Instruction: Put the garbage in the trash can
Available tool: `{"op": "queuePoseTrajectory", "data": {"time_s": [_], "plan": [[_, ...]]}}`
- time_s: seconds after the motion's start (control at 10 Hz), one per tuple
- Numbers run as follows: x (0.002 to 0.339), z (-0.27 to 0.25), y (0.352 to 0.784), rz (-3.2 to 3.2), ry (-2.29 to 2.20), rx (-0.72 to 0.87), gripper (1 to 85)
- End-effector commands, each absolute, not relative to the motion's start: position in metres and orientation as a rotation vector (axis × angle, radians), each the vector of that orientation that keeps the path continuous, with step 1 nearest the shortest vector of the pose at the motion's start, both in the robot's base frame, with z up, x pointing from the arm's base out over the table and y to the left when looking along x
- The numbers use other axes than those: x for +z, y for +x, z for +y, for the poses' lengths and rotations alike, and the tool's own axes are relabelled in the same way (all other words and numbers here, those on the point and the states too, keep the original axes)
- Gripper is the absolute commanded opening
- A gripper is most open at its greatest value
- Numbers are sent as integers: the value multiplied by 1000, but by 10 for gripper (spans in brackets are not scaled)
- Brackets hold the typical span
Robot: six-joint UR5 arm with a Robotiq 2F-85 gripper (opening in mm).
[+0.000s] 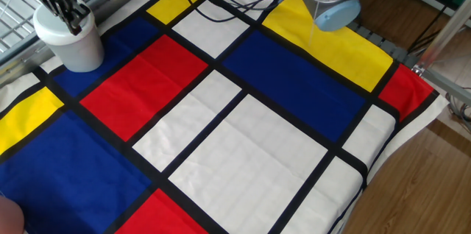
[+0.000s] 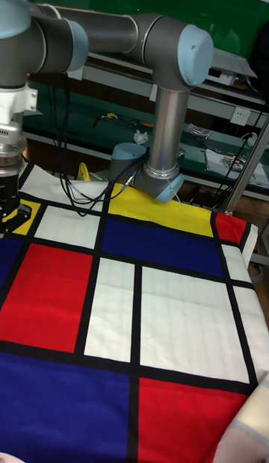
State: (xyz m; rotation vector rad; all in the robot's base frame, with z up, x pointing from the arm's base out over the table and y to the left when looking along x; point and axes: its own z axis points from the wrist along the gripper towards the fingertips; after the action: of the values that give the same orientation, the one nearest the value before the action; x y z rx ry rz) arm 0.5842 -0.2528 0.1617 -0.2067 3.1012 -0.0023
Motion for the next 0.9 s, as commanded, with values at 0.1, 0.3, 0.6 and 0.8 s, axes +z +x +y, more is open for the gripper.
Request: {"op": "queuePoseTrajectory", "data": {"time_s": [0.1,0.3,0.6,0.8], "plan": [[162,-237,587,3104,-128,11,10],[161,-193,603,3108,-61,20,10],[161,-143,619,3108,18,7,10],[161,-122,620,3102,54,-55,10]]}}
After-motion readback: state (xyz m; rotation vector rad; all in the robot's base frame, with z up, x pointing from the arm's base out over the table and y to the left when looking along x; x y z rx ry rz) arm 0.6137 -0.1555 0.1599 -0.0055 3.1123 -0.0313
